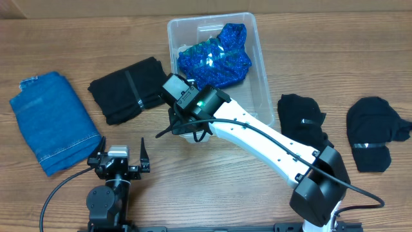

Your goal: Pack container

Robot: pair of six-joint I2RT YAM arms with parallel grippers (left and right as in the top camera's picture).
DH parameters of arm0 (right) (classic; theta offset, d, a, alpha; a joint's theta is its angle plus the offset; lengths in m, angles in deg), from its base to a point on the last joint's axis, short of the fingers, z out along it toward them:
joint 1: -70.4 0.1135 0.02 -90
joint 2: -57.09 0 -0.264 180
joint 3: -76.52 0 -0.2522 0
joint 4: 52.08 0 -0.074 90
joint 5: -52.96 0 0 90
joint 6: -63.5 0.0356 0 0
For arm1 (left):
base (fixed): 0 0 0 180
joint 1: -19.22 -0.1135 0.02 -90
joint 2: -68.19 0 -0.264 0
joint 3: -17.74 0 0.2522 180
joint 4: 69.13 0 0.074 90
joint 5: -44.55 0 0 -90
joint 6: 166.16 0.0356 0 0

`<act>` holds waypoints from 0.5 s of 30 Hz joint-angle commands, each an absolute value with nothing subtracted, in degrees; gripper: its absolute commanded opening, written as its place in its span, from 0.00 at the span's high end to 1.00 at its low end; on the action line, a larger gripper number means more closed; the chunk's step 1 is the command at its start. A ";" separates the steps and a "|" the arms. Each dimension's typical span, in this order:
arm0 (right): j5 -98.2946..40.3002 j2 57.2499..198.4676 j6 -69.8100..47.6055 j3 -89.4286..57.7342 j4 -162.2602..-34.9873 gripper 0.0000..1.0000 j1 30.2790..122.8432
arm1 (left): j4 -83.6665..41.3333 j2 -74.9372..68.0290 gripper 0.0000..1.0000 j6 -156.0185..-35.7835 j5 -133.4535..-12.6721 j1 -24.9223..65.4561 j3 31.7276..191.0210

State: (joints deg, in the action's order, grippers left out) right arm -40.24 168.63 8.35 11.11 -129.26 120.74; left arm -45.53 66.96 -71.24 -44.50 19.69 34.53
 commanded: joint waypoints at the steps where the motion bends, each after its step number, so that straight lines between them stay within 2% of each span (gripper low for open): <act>1: -41.71 168.33 11.28 9.67 -127.92 0.96 120.85 | -45.64 67.13 0.00 -69.95 -43.97 19.99 34.22; 9: -41.62 168.33 11.26 7.88 -125.69 0.96 120.85 | -45.64 67.13 0.00 -69.95 -43.97 19.99 34.22; 15: -36.13 168.33 11.00 7.88 -125.10 0.96 120.85 | -45.64 67.13 0.00 -69.95 -43.97 19.99 34.22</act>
